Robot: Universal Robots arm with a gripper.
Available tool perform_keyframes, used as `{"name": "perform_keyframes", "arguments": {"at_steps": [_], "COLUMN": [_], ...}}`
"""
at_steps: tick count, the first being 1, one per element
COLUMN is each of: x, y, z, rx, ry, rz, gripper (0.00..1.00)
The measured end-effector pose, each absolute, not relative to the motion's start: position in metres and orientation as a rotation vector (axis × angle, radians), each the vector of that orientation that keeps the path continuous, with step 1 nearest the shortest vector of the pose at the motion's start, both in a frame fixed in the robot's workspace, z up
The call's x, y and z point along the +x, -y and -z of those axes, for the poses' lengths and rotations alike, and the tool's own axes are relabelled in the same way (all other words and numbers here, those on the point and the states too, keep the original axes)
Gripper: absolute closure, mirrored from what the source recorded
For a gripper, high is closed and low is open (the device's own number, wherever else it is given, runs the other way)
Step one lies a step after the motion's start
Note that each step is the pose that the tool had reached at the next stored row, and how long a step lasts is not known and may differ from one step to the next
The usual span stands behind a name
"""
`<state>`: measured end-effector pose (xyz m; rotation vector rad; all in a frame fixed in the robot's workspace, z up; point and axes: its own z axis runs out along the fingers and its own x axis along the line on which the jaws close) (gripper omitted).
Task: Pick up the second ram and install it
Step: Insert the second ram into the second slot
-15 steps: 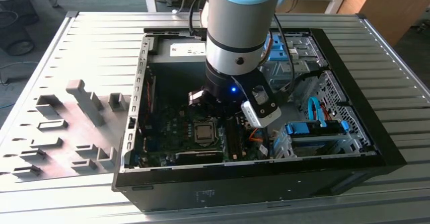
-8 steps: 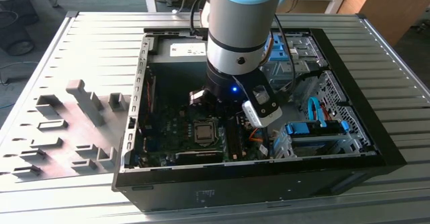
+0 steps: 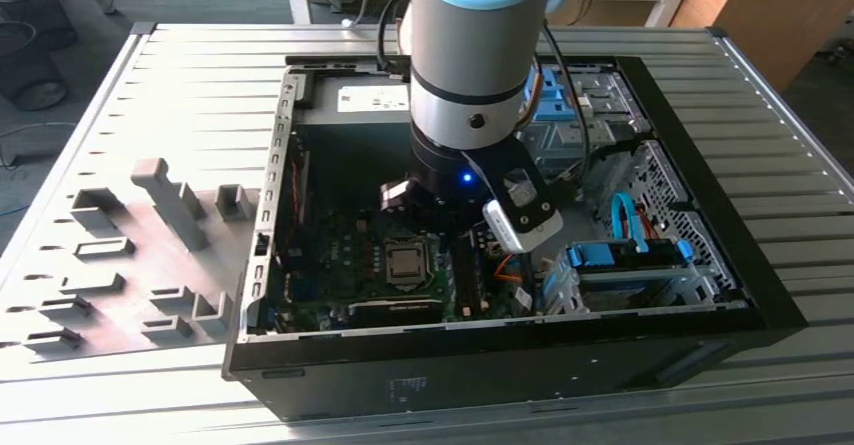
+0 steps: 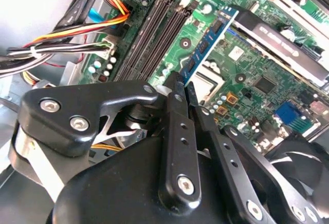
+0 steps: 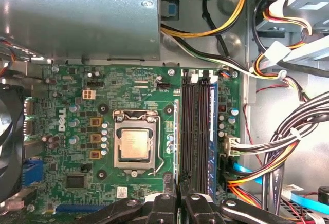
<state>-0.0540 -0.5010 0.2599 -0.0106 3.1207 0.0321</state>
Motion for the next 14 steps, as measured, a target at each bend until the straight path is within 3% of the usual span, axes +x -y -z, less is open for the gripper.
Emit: {"name": "perform_keyframes", "arguments": {"at_steps": [14], "x": [-0.032], "y": [0.501], "z": [-0.256], "rx": [-0.01], "ry": [-3.124], "rz": [-0.031], "gripper": [0.86]}}
